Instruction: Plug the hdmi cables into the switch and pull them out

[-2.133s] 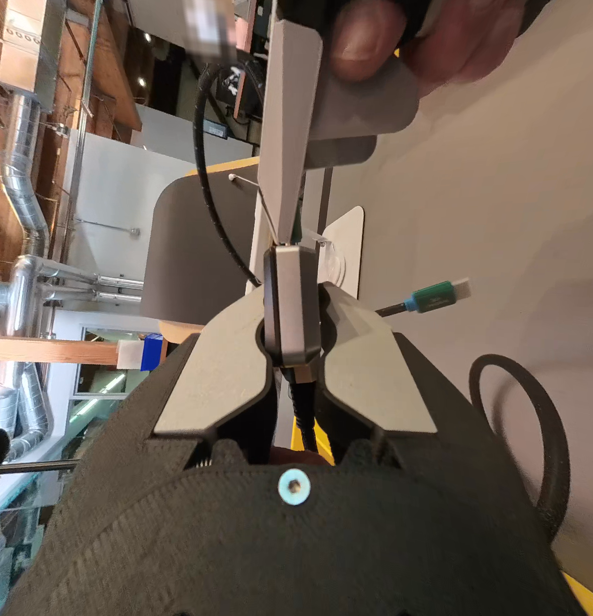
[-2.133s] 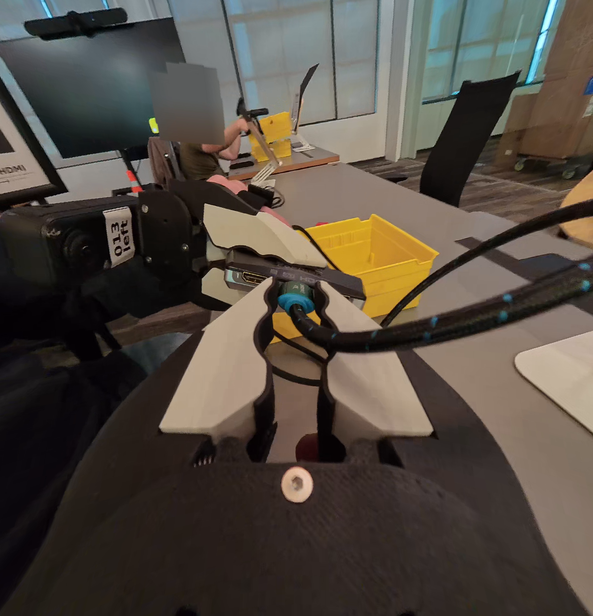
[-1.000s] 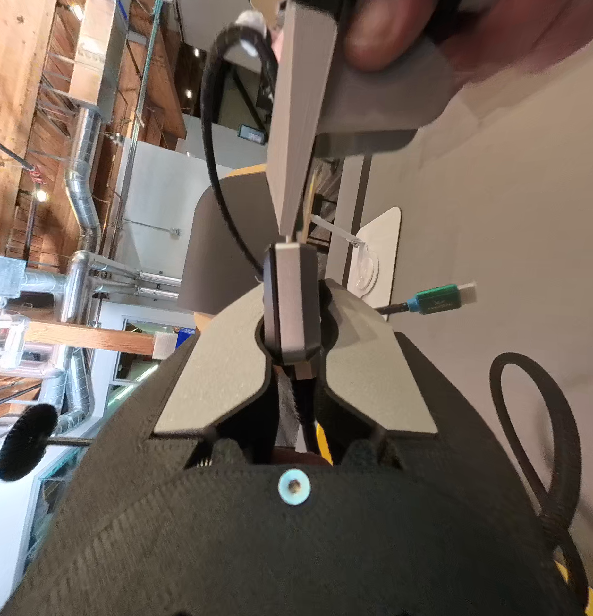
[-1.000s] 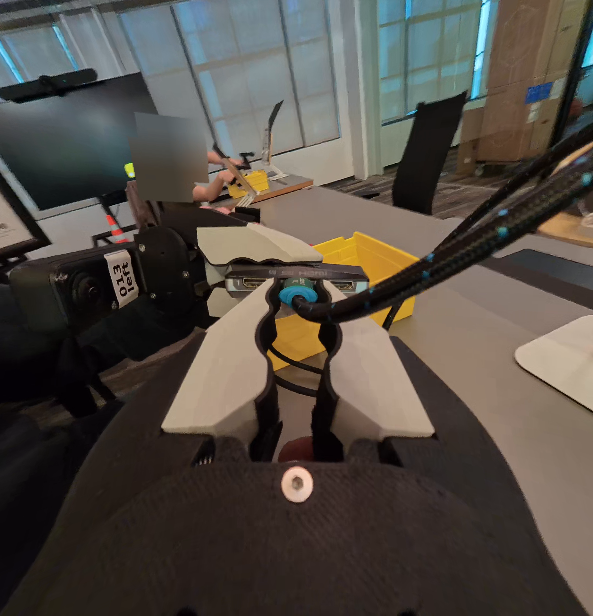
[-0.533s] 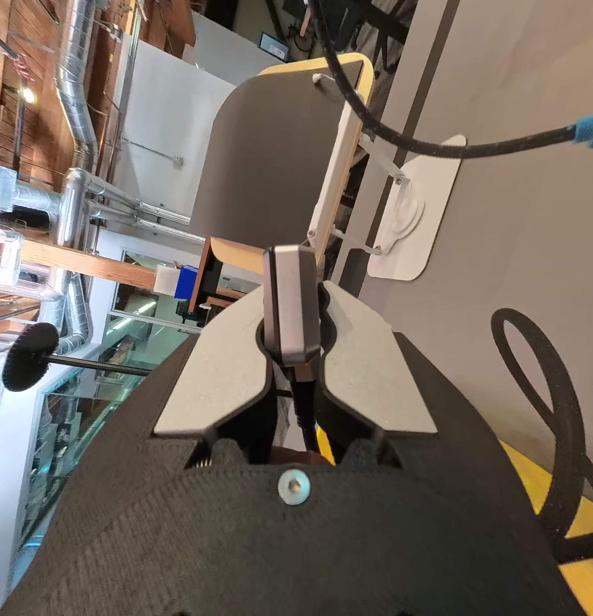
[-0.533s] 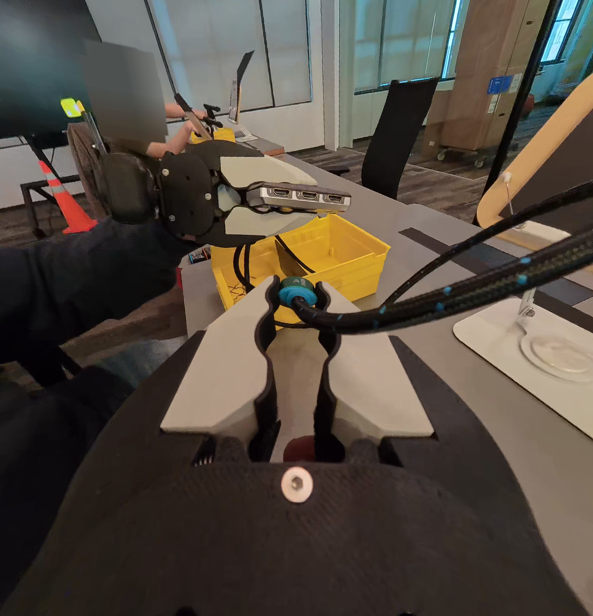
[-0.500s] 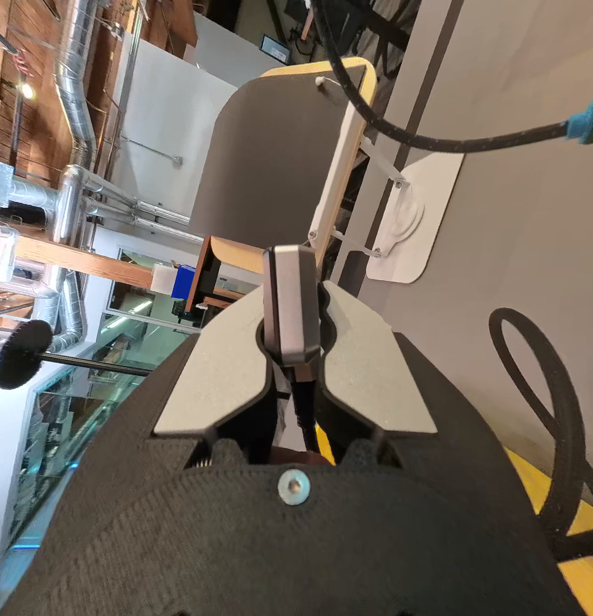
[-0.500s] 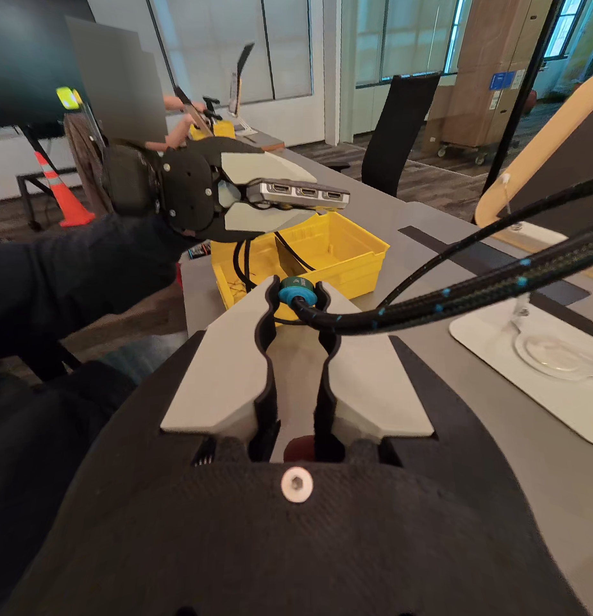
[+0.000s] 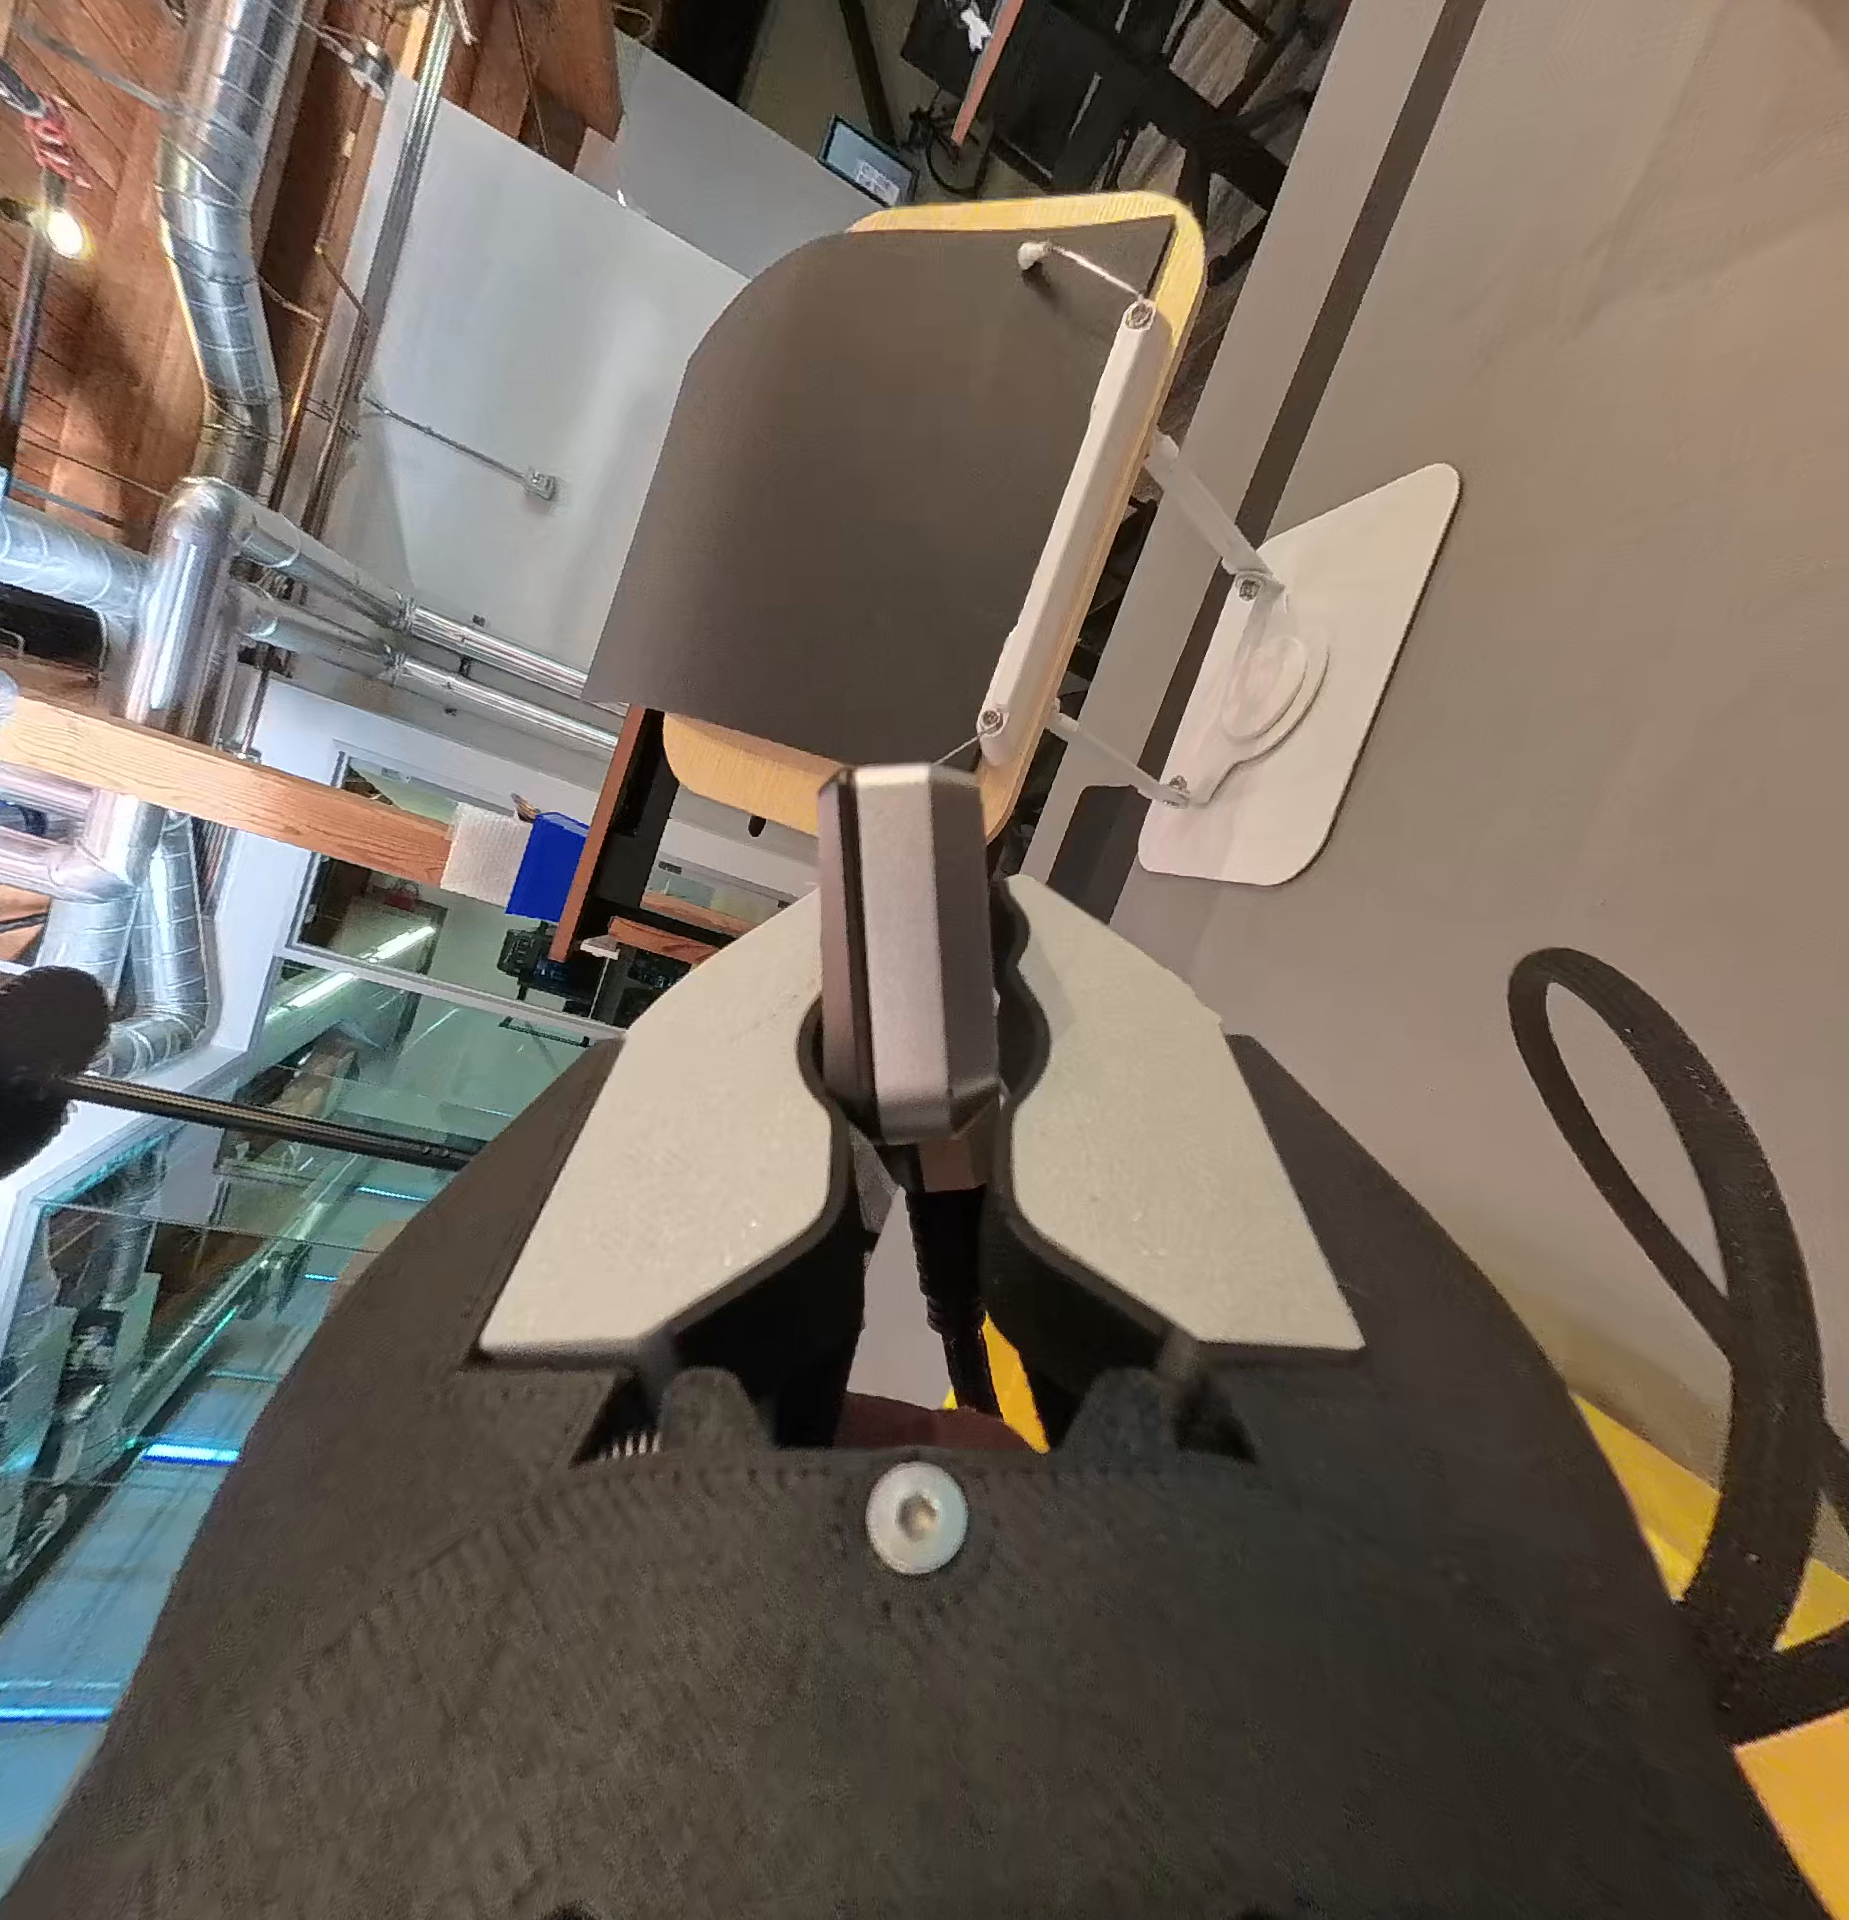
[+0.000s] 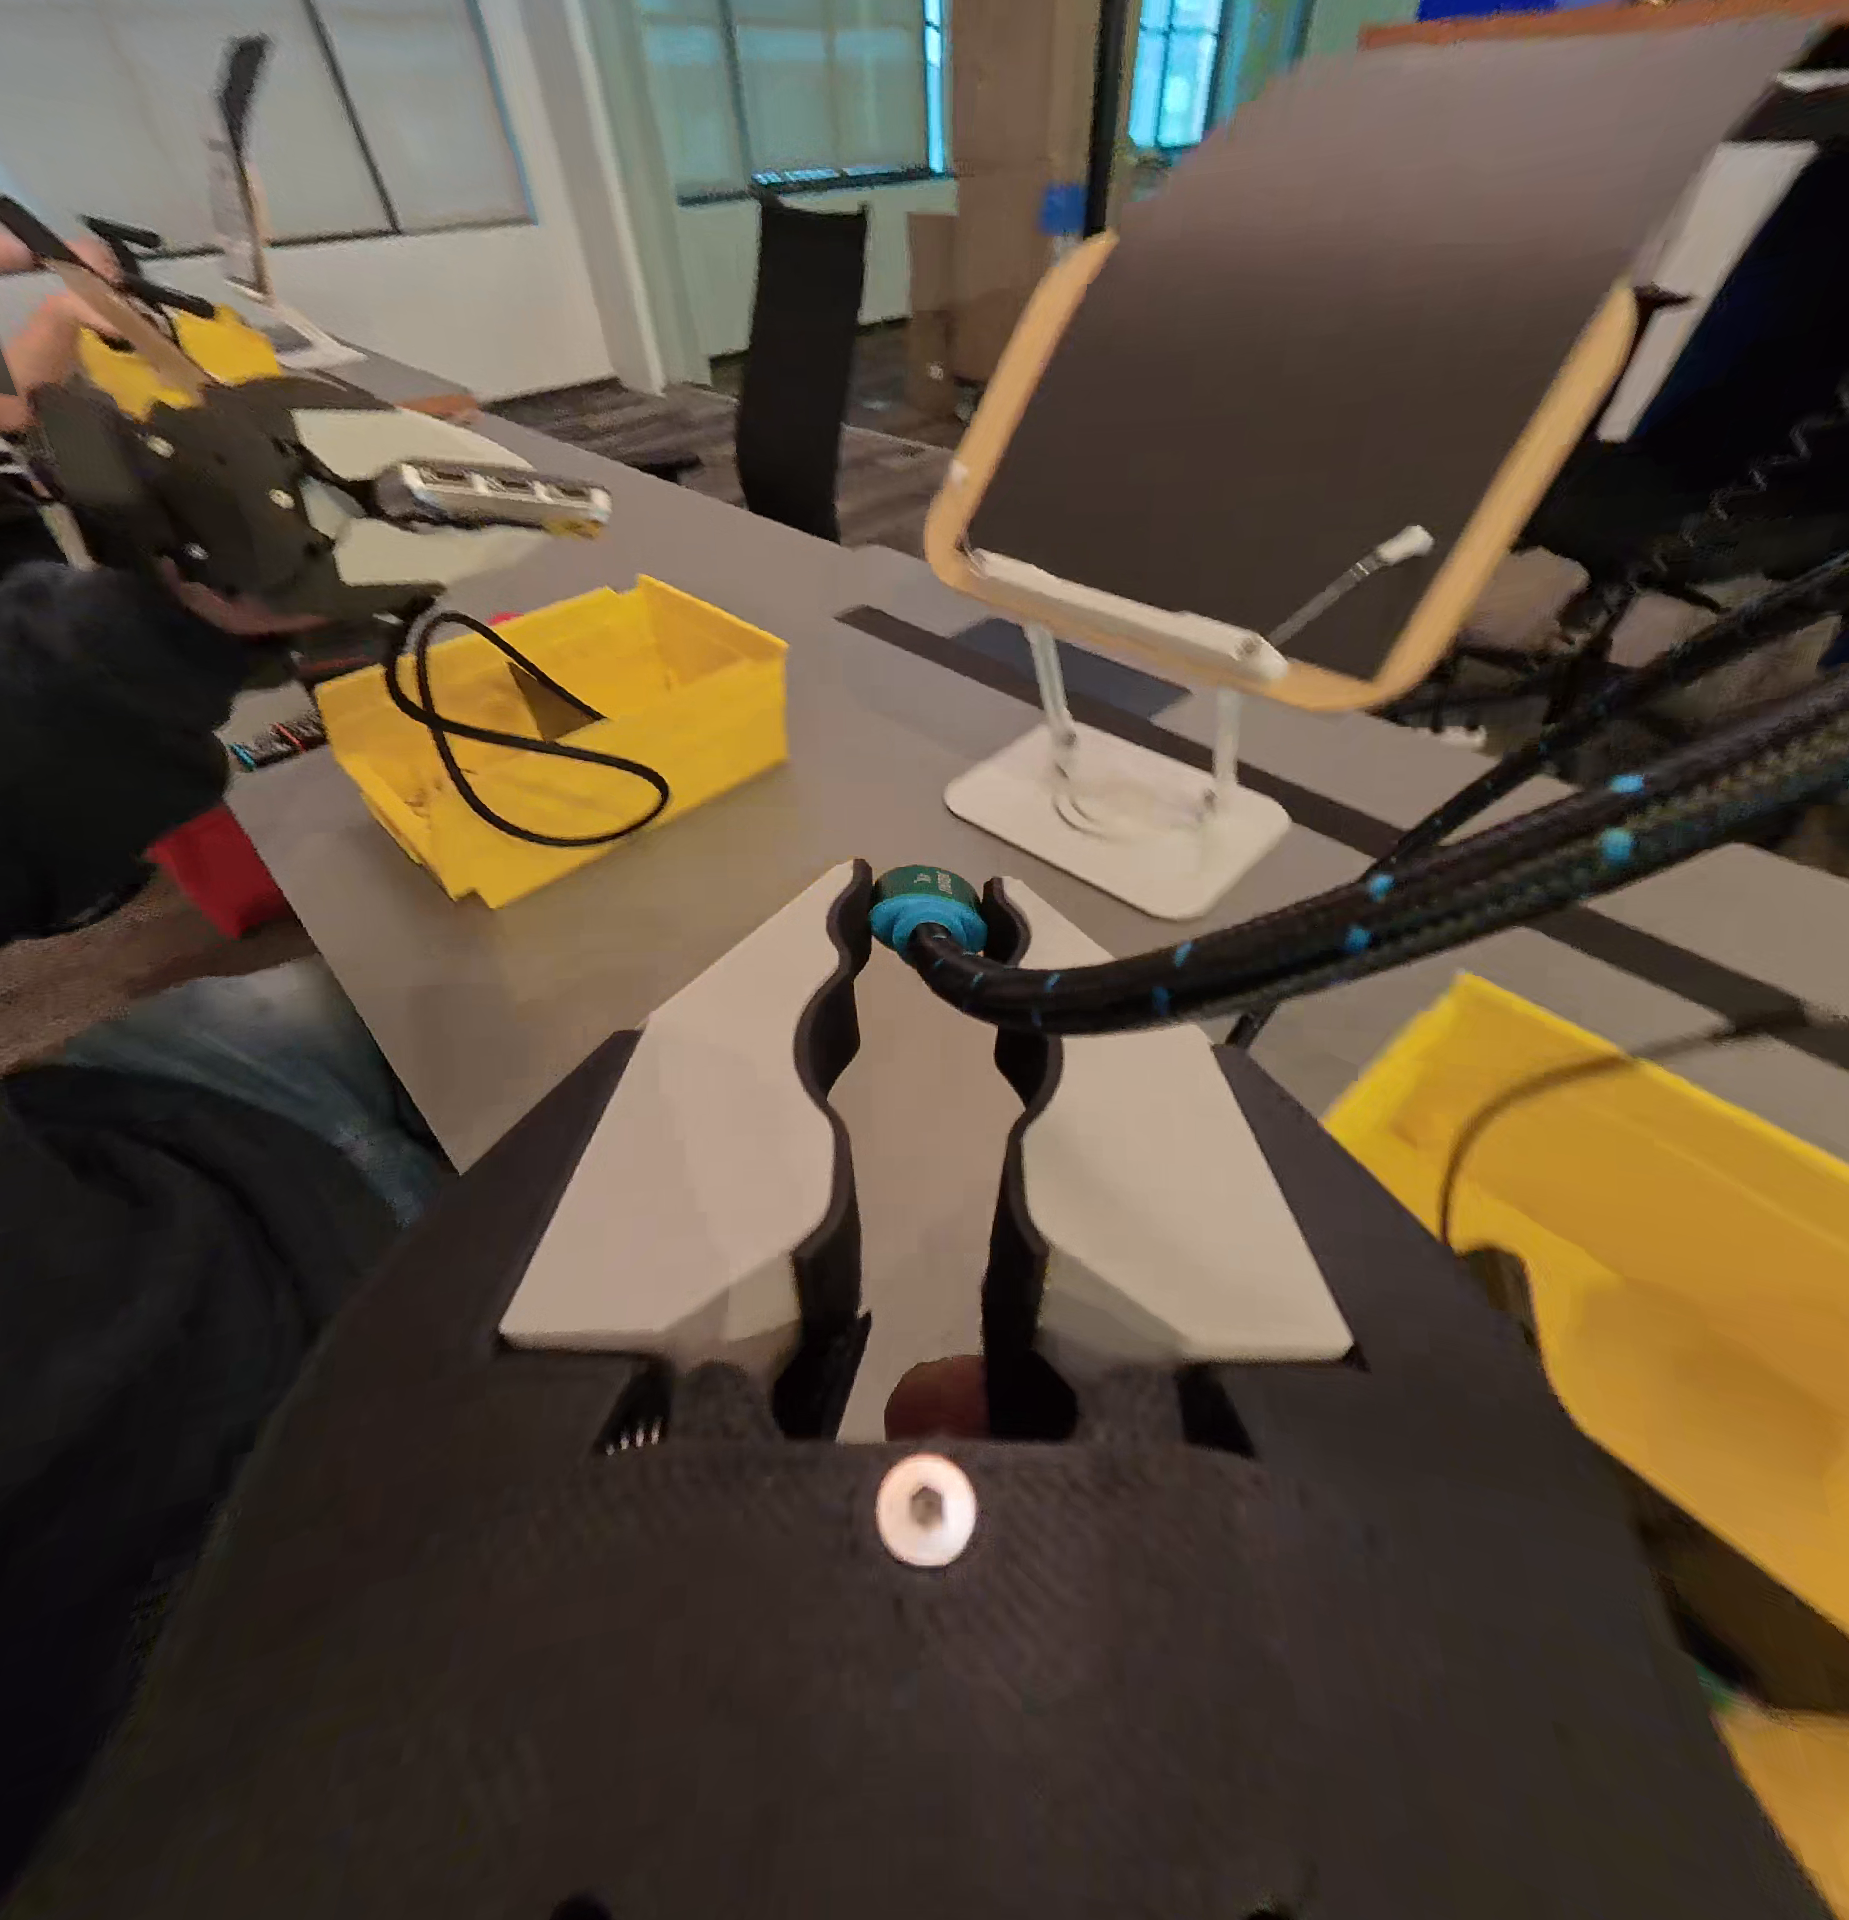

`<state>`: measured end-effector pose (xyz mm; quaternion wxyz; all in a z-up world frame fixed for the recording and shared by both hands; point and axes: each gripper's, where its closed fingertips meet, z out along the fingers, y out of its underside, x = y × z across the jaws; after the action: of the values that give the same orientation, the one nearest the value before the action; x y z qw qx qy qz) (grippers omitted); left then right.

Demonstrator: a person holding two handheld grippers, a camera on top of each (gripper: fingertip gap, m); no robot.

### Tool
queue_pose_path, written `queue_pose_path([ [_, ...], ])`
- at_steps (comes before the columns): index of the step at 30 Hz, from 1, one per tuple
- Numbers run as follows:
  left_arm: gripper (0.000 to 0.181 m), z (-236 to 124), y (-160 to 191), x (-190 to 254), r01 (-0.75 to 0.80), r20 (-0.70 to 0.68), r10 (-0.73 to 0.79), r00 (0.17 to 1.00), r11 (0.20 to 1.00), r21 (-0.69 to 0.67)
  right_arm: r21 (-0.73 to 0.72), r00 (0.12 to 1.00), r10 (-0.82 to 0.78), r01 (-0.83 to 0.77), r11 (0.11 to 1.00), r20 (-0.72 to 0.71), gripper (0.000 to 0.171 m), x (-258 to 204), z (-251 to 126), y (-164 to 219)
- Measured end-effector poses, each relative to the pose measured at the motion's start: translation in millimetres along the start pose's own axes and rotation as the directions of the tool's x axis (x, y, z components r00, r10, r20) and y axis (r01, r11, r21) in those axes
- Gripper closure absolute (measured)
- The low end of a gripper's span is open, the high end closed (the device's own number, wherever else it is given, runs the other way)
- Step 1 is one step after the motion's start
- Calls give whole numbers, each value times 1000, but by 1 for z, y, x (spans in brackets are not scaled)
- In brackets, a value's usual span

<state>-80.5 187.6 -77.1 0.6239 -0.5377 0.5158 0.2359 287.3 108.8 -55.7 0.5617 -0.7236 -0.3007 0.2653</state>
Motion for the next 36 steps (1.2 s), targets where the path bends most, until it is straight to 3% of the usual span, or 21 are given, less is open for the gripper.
queue_pose_path([
  [6,159,4,-5,12,-3,-30,3,1000,1000,6,-4,978,210,-210,978,2,151,44,-29,49],
  [12,159,6,-7,24,-20,-61,20,998,1000,2,-26,899,412,-420,907,-151,151,90,-23,129],
  [14,159,7,-7,26,-21,-68,21,997,1000,-1,-132,891,374,-416,900,-258,149,98,-25,161],
  [19,159,9,-4,29,-14,-82,13,997,1000,-6,-412,880,163,-364,835,-447,117,108,-43,209],
  [21,159,10,-3,31,-15,-86,15,996,1000,-8,-489,886,115,-352,798,-450,107,104,-49,217],
  [25,159,8,-4,31,-20,-91,19,996,1000,-9,-623,916,61,-318,715,-397,111,86,-64,227],
  [31,159,7,-5,32,-17,-98,17,995,1000,-8,-636,929,68,-300,711,-363,115,68,-92,220],
  [36,159,7,-9,35,-26,-107,25,994,1000,-4,-560,922,21,-252,789,-386,119,83,-97,205],
])
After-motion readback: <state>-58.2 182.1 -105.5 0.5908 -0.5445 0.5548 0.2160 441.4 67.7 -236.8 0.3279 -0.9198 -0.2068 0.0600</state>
